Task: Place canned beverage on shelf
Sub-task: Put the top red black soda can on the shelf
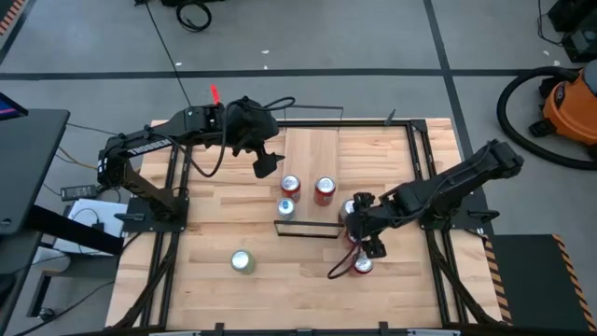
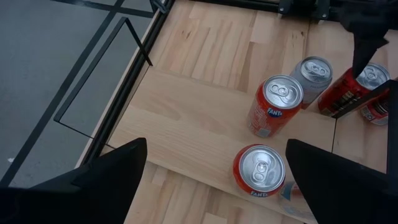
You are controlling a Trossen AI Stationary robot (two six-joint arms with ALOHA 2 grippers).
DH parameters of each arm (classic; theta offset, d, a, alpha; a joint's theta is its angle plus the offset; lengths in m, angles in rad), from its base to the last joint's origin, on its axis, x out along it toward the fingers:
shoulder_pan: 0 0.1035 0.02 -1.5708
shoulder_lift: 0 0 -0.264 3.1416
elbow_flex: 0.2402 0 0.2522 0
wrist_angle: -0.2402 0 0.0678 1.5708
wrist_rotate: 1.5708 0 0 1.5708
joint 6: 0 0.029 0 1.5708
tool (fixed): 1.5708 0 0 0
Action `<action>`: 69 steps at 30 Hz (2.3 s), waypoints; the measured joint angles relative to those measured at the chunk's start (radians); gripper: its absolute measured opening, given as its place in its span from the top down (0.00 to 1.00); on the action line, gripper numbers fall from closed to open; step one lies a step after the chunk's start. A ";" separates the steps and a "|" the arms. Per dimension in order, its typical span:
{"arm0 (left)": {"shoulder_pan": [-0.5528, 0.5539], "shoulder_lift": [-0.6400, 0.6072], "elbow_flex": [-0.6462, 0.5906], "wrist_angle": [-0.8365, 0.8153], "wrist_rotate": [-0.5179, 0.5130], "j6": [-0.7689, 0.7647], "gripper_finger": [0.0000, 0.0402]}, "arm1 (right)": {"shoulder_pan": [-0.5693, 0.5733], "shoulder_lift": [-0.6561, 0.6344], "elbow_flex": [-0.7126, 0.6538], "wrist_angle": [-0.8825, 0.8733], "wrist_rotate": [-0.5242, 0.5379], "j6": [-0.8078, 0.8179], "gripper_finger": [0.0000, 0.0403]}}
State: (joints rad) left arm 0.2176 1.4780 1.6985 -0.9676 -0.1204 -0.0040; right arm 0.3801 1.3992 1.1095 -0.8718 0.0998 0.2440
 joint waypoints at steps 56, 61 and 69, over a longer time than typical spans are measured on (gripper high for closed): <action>0.011 0.000 0.000 0.022 -0.001 0.024 0.01 | 0.012 -0.141 -0.221 0.038 0.028 0.210 0.20; 0.011 0.000 0.000 0.023 -0.001 0.023 0.01 | -0.019 -0.212 -0.221 -0.056 0.032 0.206 0.20; 0.010 0.000 0.000 0.040 0.000 0.009 0.01 | -0.132 -0.252 -0.220 -0.157 0.035 0.150 0.20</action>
State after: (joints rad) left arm 0.2279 1.4782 1.6985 -0.9279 -0.1207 0.0051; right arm 0.2484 1.1477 0.8898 -1.0284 0.1345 0.3938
